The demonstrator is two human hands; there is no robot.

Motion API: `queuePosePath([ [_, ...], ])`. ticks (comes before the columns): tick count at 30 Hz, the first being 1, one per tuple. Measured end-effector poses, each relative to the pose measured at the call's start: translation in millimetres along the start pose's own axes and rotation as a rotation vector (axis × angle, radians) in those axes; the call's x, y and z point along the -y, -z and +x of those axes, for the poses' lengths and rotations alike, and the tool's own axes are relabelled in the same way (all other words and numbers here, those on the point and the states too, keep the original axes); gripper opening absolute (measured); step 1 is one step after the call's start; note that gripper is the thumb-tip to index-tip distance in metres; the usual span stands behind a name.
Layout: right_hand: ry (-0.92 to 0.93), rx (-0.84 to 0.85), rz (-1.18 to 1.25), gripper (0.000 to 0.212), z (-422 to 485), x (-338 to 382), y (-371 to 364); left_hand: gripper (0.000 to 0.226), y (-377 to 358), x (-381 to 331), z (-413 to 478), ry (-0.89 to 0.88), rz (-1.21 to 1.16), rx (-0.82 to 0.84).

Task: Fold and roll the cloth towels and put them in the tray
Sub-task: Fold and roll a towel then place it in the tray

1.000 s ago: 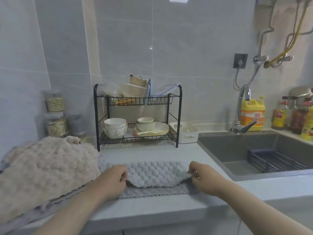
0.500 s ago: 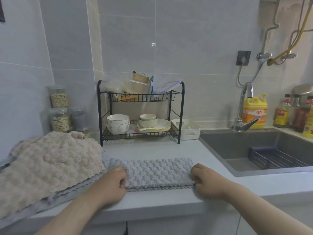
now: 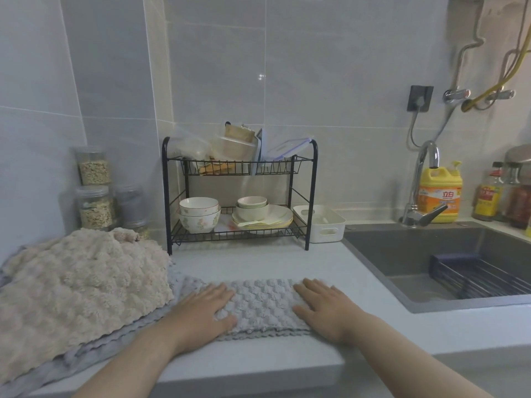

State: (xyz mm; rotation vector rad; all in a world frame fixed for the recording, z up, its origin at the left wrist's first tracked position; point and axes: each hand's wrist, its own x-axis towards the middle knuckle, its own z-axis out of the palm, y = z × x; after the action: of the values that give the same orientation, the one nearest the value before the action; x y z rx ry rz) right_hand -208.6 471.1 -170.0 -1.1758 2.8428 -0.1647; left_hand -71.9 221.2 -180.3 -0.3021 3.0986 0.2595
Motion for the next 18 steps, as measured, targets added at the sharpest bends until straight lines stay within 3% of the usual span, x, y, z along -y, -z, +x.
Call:
queuePosePath([
  [5,0.002,0.001,0.019,0.062,9.2,-9.7,-1.3,0.095,-5.1,4.4,4.4,-0.014,0.017,-0.026],
  [8,-0.159,-0.156,0.325,0.056,9.5,-11.2,4.2,0.082,-3.9,3.3,-1.7,0.068,-0.308,-0.163],
  [10,-0.359,-0.209,0.141,0.047,10.6,-20.1,7.2,0.066,-2.3,2.9,-5.5,0.122,-0.426,-0.252],
  [13,-0.55,-0.123,0.131,0.04,11.0,-20.6,10.3,0.064,-2.1,1.9,-6.7,0.118,-0.36,-0.254],
  [18,-0.474,-0.17,0.281,0.02,14.1,-13.0,19.0,0.08,-1.6,1.1,-6.8,0.086,-0.225,-0.123],
])
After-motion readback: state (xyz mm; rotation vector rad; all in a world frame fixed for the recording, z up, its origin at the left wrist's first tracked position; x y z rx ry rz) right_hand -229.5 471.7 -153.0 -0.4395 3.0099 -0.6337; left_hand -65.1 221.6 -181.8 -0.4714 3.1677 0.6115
